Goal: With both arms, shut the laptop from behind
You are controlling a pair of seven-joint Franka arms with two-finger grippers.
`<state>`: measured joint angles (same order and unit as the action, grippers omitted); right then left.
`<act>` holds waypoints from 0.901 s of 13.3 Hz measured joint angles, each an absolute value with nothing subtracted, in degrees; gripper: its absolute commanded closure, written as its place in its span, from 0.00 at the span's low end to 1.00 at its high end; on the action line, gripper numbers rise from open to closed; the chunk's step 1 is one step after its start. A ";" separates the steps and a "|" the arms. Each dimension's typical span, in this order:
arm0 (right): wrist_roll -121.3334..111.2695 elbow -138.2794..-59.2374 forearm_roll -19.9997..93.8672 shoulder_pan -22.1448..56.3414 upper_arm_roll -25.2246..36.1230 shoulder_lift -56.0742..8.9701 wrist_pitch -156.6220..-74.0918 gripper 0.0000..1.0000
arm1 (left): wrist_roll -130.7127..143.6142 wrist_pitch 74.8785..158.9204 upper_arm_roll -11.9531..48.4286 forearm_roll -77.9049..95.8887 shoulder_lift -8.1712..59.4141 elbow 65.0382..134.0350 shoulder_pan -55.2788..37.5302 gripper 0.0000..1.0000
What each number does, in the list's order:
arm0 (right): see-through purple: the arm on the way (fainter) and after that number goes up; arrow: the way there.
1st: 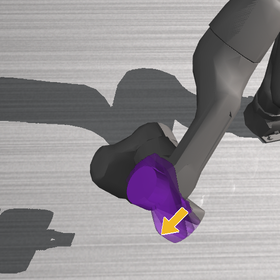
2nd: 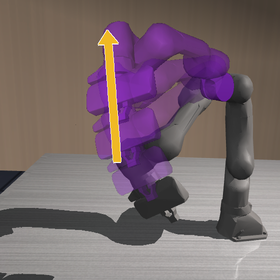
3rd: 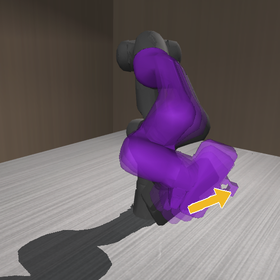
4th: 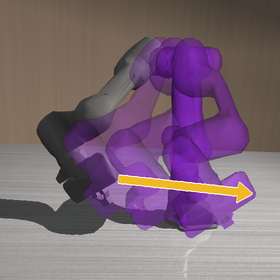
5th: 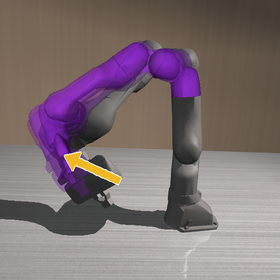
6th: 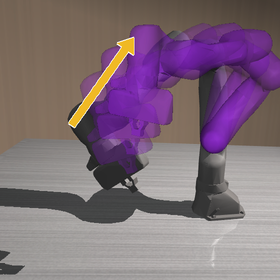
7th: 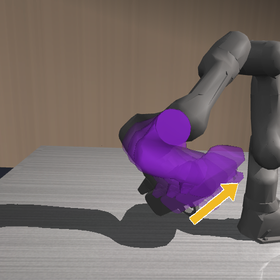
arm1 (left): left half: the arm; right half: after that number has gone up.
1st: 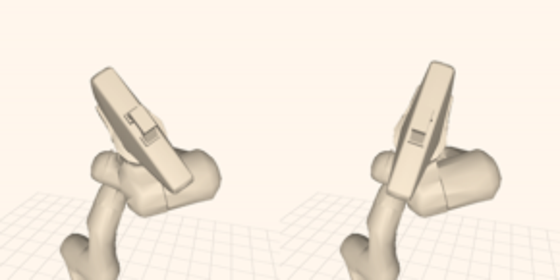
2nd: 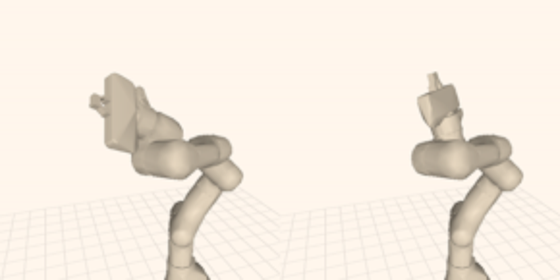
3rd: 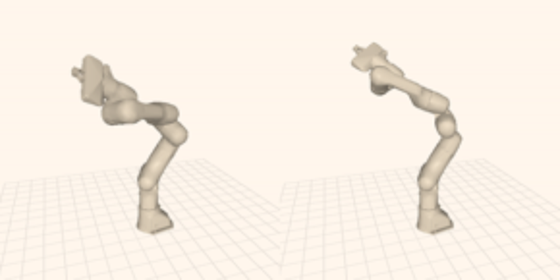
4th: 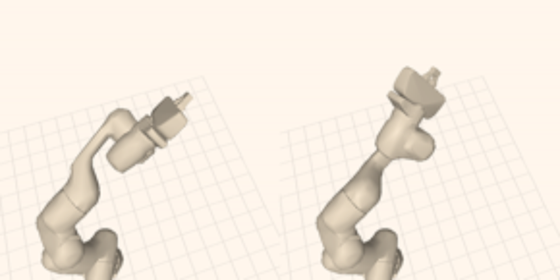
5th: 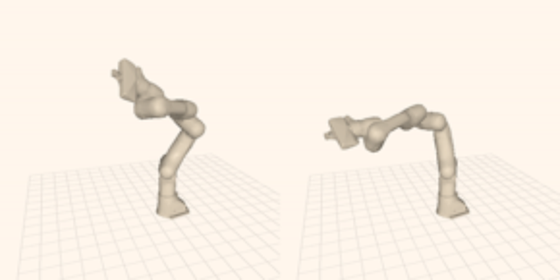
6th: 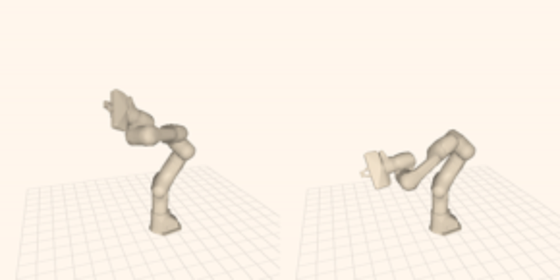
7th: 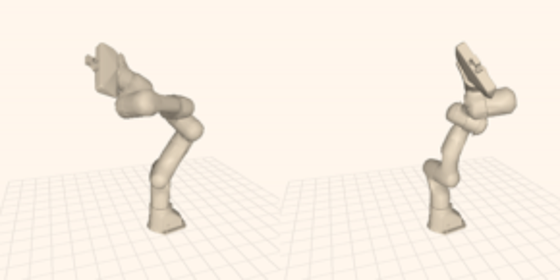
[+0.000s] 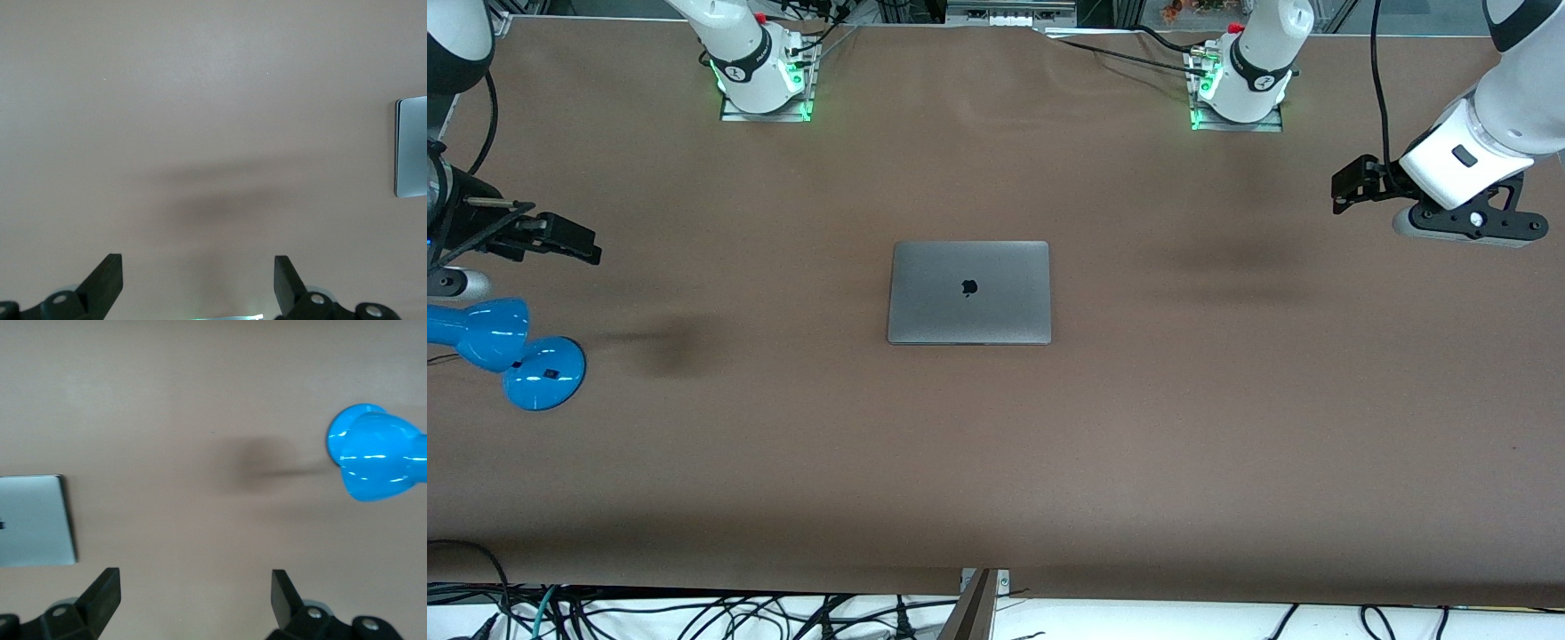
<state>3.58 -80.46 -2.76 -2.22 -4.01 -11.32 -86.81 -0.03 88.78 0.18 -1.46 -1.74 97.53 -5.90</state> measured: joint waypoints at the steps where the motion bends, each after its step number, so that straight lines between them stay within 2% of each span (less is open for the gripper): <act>1: 3.55 -80.52 -3.71 -2.22 -4.21 -11.32 -86.80 0.00 | -0.03 88.76 0.16 -1.46 -1.74 97.51 -5.90 0.00; 12: 3.54 -79.90 -3.90 -2.09 -5.39 -11.16 -87.21 0.00 | -0.02 88.62 0.19 0.11 -1.77 96.83 -5.89 0.00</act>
